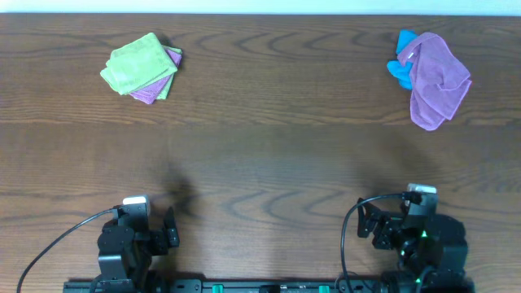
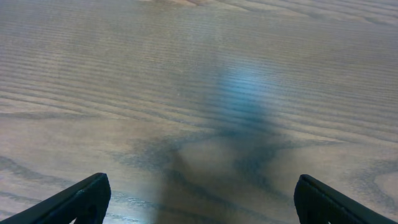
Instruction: Fold the cloth
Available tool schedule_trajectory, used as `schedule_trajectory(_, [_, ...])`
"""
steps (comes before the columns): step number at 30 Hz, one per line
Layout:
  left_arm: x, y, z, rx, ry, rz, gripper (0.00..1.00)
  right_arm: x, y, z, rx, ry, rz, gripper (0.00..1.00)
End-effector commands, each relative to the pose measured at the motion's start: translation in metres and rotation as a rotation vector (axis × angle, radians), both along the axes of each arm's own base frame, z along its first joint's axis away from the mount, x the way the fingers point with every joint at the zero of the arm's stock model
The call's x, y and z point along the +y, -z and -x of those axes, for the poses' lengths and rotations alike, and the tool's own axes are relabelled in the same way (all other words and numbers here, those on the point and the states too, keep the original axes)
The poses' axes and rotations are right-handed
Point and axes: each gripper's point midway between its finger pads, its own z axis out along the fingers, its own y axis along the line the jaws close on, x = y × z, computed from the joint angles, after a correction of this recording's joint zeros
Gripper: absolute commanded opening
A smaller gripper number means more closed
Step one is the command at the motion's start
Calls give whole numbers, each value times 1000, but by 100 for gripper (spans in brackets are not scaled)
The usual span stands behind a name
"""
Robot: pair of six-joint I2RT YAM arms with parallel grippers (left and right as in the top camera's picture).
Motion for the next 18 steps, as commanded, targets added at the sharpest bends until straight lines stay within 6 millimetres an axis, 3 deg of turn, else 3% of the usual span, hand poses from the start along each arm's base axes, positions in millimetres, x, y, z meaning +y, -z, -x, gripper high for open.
schedule_trajectory(1, [3, 19, 8, 65, -2, -29, 95, -7, 15, -2, -26, -29, 99, 99])
schedule_trajectory(18, [3, 19, 8, 65, -2, -29, 95, -8, 58, -3, -49, -99, 201, 99])
